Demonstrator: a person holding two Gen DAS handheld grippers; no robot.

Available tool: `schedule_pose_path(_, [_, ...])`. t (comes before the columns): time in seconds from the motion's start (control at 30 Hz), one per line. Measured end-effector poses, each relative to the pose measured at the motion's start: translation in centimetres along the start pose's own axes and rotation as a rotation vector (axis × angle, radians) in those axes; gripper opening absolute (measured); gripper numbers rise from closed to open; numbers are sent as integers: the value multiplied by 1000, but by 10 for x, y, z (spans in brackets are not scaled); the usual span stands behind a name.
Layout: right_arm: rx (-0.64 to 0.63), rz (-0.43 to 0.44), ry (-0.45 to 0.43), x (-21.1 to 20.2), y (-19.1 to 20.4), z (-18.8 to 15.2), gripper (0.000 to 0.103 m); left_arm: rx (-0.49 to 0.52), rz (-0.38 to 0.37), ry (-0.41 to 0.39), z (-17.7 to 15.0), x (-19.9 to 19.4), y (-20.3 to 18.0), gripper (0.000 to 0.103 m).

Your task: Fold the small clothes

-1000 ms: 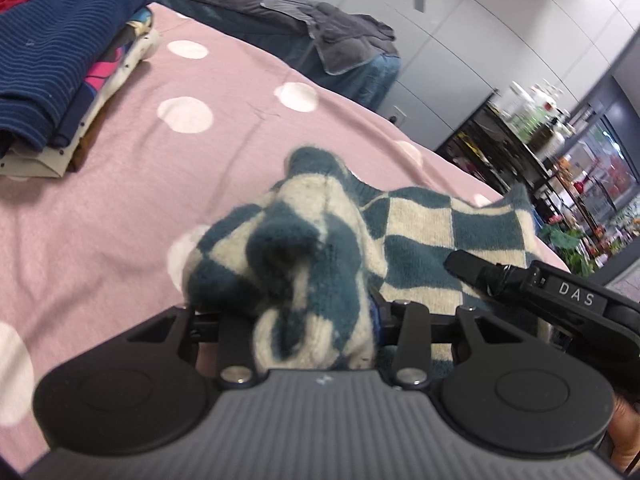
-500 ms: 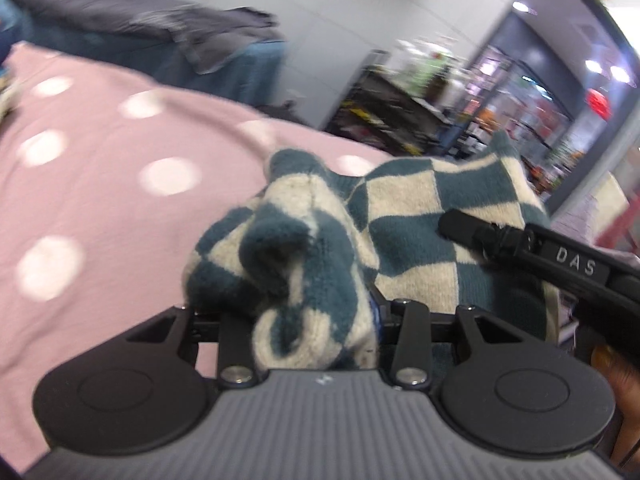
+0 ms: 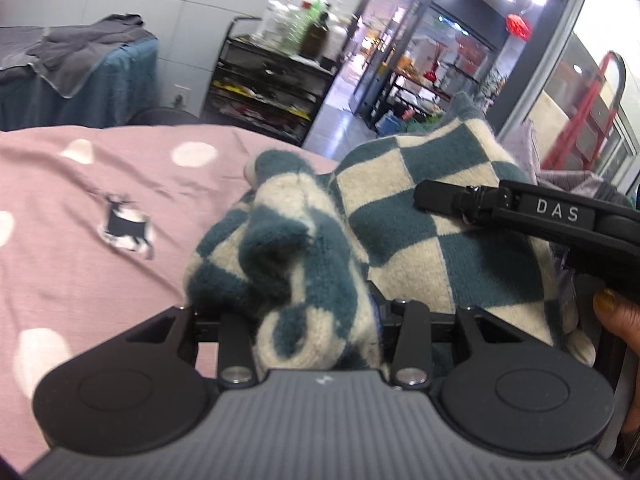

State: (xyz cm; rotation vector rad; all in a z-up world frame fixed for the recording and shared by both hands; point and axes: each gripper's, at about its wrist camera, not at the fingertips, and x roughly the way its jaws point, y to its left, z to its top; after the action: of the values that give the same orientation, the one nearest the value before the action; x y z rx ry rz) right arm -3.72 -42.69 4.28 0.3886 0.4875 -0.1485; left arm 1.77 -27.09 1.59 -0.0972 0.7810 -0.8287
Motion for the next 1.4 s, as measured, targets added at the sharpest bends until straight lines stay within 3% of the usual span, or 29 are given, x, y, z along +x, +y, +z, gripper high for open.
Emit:
schedule_pose_path(0.17, [72,-9,56,10,-33,-15,57,12,9,46,-19,23,-15,39])
schedule_pose_path(0.27, [129,-1,60,11,-46,-23,57,27,23,29,-30,21,-18,40])
schedule_pose_path(0.73, [233,0,124,22,-81,-36,59,-1,24,29,-25,23,-6,48])
schedule_pose_path(0.87, [207,-15,127,21,-82,-40,65,-31,19,25,-28,24,0,54])
schedule_pose_path(1.07, [203,-76,117,18,-80,-45,85,-45,13,39,-27,23,7,61])
schedule_pose_path(1.4, [99,-154,73,7,-62,-41,94,-38,29,53,-24,18,7,66])
